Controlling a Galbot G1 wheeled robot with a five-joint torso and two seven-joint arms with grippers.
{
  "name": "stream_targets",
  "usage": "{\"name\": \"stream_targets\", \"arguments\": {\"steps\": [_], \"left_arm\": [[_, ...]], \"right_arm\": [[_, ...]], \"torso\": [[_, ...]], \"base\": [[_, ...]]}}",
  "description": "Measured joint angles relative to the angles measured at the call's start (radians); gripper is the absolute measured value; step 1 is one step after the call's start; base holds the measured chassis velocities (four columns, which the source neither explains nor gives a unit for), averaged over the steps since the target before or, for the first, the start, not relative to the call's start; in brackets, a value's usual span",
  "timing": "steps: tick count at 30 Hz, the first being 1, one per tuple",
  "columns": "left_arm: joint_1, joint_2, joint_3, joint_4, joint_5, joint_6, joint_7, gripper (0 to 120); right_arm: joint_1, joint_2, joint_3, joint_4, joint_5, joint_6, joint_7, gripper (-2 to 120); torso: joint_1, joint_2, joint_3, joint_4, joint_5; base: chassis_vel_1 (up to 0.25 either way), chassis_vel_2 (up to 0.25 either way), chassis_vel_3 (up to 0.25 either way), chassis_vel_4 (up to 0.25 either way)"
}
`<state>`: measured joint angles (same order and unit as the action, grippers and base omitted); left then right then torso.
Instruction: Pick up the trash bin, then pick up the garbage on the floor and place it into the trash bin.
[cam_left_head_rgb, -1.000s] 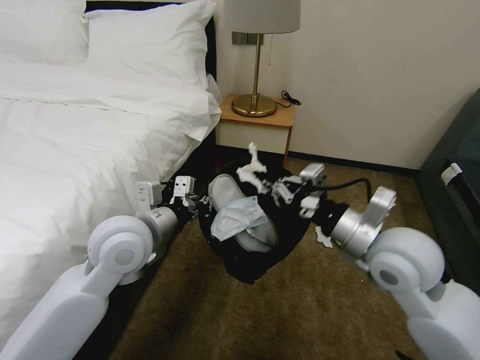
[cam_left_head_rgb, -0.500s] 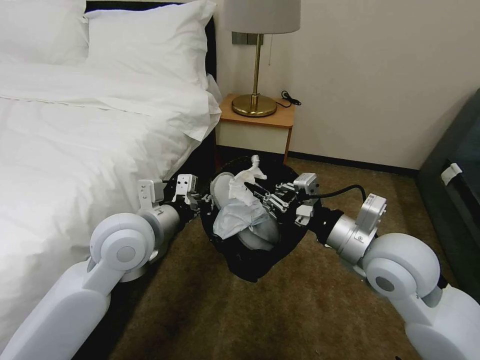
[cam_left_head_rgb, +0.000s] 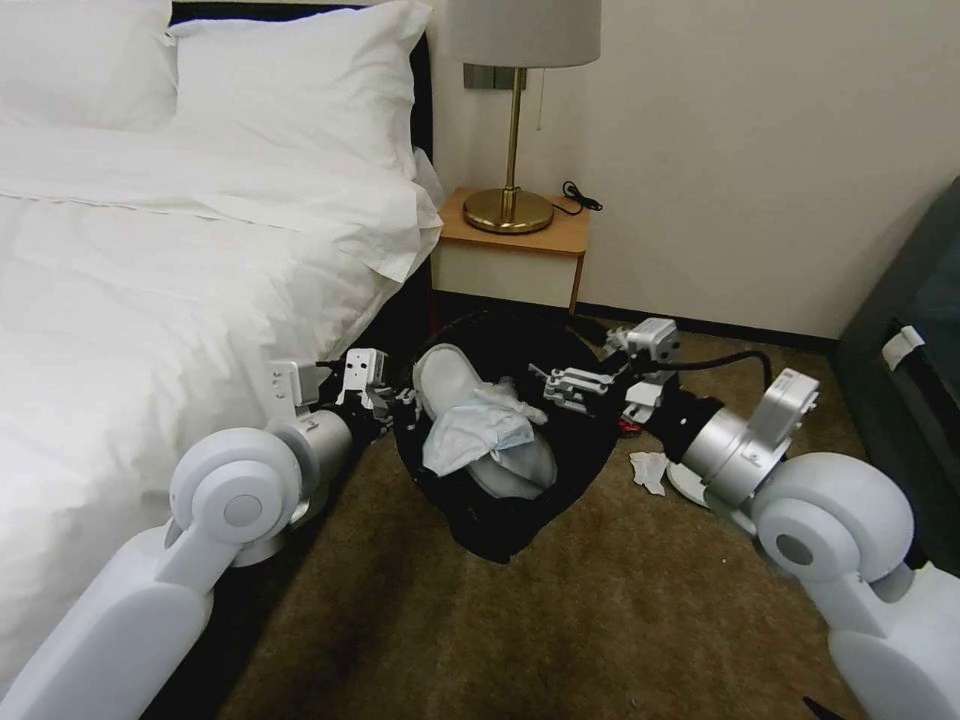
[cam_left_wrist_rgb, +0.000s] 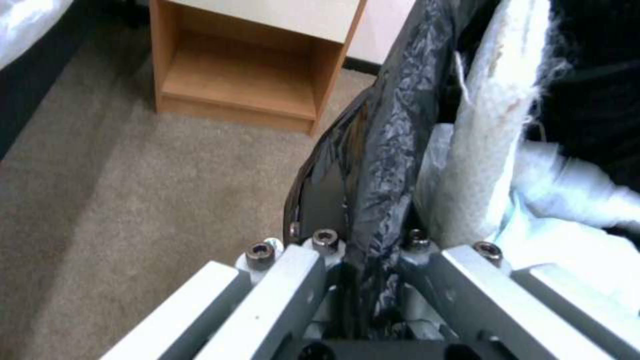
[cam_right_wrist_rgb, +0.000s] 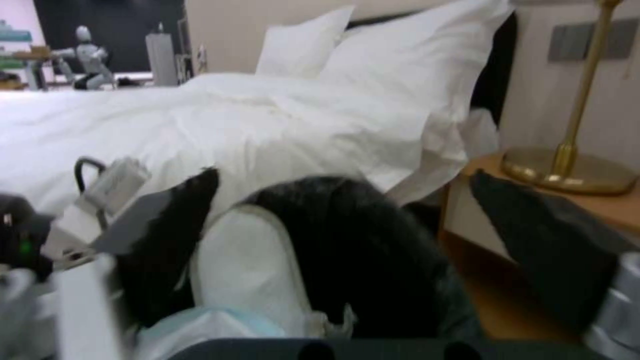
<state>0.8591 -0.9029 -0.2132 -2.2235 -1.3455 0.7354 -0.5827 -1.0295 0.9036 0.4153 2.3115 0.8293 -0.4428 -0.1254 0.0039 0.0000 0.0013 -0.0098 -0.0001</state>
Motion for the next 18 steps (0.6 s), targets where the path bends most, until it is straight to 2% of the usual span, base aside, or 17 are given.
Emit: {"name": "stream_targets", "arguments": {"steps": [7,16,17,18], "left_arm": [[0.002,-0.001,-0.014,-0.002,-0.002,0.000,0.001,1],[0.014,0.001,-0.036,-0.004,-0.003,0.000,0.001,1],[0.029,0.004,-0.053,-0.009,-0.003,0.000,0.000,1],[0.038,0.007,-0.061,-0.012,-0.003,0.000,0.000,1]], "right_arm": [[0.007,-0.007,0.020,0.015,0.030,0.007,0.034,112],[0.006,-0.007,0.045,0.040,0.080,0.020,0.099,114],[-0.005,-0.003,0.073,0.046,0.101,0.033,0.175,113],[-0.019,0.000,0.092,0.043,0.107,0.036,0.206,111]], "torso": [[0.000,0.000,0.000,0.0000,0.0000],[0.000,0.000,0.000,0.0000,0.0000],[0.000,0.000,0.000,0.0001,0.0000],[0.000,0.000,0.000,0.0001,0.0000]], "base": [[0.000,0.000,0.000,0.000],[0.000,0.000,0.000,0.000],[0.000,0.000,0.000,0.000],[0.000,0.000,0.000,0.000]]}}
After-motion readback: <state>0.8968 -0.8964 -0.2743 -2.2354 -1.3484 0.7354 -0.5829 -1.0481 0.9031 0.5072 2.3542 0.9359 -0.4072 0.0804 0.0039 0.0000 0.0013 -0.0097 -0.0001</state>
